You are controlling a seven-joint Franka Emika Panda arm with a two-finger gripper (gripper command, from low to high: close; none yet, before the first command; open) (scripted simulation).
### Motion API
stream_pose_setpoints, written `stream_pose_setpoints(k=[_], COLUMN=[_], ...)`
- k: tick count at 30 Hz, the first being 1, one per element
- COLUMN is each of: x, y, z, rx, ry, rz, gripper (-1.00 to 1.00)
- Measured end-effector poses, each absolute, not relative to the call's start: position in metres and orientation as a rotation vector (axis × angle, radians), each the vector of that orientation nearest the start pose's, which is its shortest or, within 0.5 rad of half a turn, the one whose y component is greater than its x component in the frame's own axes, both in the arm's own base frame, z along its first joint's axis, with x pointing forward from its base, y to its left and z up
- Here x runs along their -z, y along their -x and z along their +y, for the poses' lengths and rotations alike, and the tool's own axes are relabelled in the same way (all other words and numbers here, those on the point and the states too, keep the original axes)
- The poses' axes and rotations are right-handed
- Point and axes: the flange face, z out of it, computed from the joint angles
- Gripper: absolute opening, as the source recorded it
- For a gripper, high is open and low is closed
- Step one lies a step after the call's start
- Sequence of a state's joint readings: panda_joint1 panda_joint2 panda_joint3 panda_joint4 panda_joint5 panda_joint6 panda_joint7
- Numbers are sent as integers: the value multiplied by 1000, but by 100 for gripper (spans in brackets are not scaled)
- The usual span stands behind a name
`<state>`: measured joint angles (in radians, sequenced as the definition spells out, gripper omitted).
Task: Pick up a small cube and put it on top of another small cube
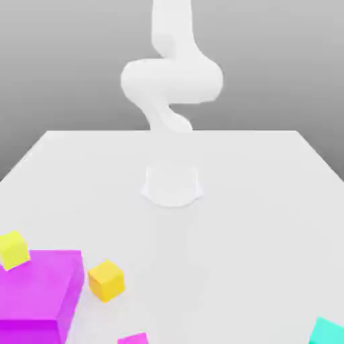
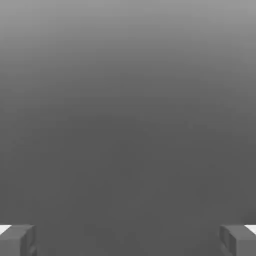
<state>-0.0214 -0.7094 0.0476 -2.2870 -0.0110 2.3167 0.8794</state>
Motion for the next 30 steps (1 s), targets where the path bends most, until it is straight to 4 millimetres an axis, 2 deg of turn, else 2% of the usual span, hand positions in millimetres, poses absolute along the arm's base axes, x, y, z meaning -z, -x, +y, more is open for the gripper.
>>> stream_pose_setpoints(k=[4, 8, 15, 18, 23, 30], x=[-639, -587, -484, -436, -356, -246], y=[-427, -467, -518, -531, -541, -531], z=[44, 71, 119, 143, 179, 230], rx=[859, 756, 570, 485, 338, 110], ry=[2488, 2509, 2524, 2525, 2510, 2459], rz=[1237, 1352, 1539, 1609, 1735, 1914], gripper=[0, 0, 0, 0, 0, 0])
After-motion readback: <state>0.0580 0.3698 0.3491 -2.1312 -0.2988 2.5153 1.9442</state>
